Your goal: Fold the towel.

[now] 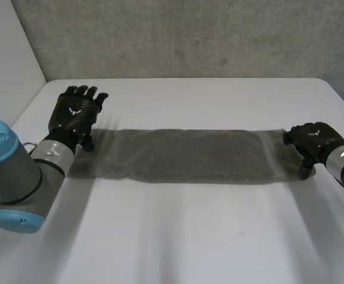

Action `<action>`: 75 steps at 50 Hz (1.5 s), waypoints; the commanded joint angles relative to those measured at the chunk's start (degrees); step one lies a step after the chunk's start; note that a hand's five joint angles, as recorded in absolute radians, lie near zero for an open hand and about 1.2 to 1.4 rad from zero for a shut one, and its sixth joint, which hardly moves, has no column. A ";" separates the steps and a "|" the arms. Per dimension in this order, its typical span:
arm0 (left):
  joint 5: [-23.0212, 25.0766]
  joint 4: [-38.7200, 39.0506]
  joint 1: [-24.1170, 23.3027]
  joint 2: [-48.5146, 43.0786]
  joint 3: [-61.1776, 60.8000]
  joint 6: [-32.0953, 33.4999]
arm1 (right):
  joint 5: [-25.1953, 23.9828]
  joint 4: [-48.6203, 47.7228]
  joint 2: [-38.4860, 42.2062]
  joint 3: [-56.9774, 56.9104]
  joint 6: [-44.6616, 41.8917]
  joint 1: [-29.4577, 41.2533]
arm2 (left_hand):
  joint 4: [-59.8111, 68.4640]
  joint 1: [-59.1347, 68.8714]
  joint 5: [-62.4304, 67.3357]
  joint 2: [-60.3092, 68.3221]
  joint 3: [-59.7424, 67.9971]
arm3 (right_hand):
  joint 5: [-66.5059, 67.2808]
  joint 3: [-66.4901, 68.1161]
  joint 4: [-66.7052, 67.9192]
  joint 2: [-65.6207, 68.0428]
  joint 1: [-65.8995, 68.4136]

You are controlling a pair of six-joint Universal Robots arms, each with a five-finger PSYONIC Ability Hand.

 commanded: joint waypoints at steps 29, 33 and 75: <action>-0.30 0.64 0.49 1.23 -2.23 -6.18 | 4.25 -4.00 0.69 -6.02 -5.98 -14.41 | 0.56 0.26 -1.50 0.59 0.60 | 52.93 53.86 53.82 54.14 53.88; -0.38 0.64 0.58 1.32 -2.23 -6.27 | 5.74 -4.26 -0.18 -8.56 -10.28 -14.23 | 0.56 0.26 -1.50 0.59 0.60 | 52.93 53.86 53.82 54.14 53.88; -0.47 0.82 -4.86 1.32 1.80 -6.44 | 2.59 -19.47 -1.83 -5.86 9.62 28.24 | 0.56 0.26 -1.50 0.59 0.60 | -17.07 -16.14 -16.18 -15.86 -16.12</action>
